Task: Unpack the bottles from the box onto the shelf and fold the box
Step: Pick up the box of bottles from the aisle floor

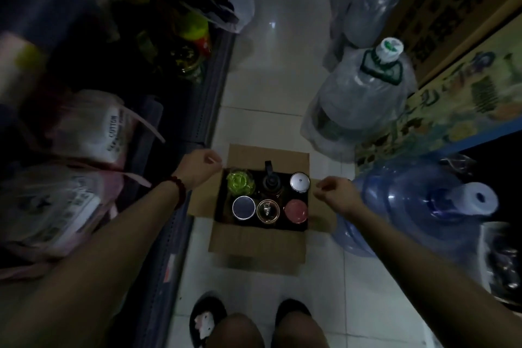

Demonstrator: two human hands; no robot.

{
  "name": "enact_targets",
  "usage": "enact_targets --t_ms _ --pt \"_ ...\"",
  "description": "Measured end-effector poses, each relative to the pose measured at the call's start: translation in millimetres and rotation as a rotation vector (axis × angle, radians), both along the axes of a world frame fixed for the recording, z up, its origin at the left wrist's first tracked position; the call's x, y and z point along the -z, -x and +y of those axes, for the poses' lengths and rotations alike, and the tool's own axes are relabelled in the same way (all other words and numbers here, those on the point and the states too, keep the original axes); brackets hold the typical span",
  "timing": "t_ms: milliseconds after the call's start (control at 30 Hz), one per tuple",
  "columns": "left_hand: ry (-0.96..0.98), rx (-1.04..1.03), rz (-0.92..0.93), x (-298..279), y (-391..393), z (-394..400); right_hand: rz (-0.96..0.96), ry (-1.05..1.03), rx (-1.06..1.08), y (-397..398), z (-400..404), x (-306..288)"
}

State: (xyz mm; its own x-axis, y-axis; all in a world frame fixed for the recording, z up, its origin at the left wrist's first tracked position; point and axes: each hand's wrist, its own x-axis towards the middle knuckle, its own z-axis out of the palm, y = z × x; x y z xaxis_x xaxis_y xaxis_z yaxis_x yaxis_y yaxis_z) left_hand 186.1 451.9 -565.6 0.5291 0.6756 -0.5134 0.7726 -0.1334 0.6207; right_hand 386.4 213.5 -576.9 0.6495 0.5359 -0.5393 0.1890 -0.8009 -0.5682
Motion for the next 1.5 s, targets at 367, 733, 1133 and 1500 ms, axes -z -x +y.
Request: enact_targets --t_ms 367,733,1133,1500 --pt "-0.071 -0.054 -0.004 172.2 26.3 26.1 -0.277 -0.042 0.104 -33.5 -2.8 158.6" --pt "-0.174 -0.117 -0.038 223.4 38.9 32.2 -0.398 -0.117 0.241 -28.8 -17.8 218.5" --pt "-0.318 -0.238 -0.125 209.5 24.9 16.7 -0.381 -0.261 0.451 -24.0 -21.8 216.8" --pt "0.018 -0.407 -0.226 233.5 22.4 16.6 -0.283 -0.314 0.410 -28.3 -16.1 224.3"
